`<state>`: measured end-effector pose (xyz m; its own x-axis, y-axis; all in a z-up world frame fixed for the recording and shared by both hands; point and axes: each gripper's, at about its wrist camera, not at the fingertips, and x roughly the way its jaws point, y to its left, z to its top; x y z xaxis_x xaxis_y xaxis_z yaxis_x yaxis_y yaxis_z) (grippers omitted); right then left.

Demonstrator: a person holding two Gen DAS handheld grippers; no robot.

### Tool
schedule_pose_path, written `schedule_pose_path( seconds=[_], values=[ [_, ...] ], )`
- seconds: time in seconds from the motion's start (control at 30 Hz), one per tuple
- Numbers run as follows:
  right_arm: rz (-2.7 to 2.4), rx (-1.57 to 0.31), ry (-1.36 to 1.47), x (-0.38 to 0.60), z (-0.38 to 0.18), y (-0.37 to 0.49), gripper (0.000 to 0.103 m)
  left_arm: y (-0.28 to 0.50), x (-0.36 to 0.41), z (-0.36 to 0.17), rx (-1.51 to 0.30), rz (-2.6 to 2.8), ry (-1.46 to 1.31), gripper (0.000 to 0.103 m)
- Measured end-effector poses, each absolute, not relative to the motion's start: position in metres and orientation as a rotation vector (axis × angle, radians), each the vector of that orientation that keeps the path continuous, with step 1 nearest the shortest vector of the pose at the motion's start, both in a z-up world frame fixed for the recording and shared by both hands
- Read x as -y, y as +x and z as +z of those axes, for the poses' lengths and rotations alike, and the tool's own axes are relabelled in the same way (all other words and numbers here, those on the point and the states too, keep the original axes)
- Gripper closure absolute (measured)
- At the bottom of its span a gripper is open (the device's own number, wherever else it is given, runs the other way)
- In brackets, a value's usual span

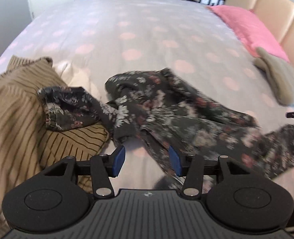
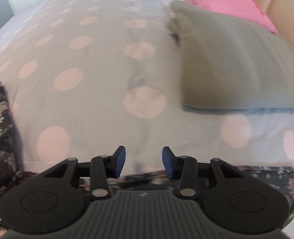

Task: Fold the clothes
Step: 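Release the jacket with both grippers and pull them back, then grasp the floral jeans with the right gripper while the left gripper pinches another edge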

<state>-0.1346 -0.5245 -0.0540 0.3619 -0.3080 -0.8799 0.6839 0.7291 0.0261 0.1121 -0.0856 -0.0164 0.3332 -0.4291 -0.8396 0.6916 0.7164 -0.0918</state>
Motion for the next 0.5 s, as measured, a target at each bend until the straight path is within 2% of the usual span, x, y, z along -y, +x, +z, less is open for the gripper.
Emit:
schedule_pose_path(
  seconds=[0.3,0.5],
  values=[
    [-0.381,-1.024,0.391,0.463,-0.049,-0.019,0.049,0.163,0.101,-0.069,-1.051,-0.670,0.216,0.057],
    [-0.199,-1.008,0.337,0.413,-0.048,0.069,0.048,0.167,0.111,-0.061,-0.961,-0.659,0.258,0.058]
  ],
)
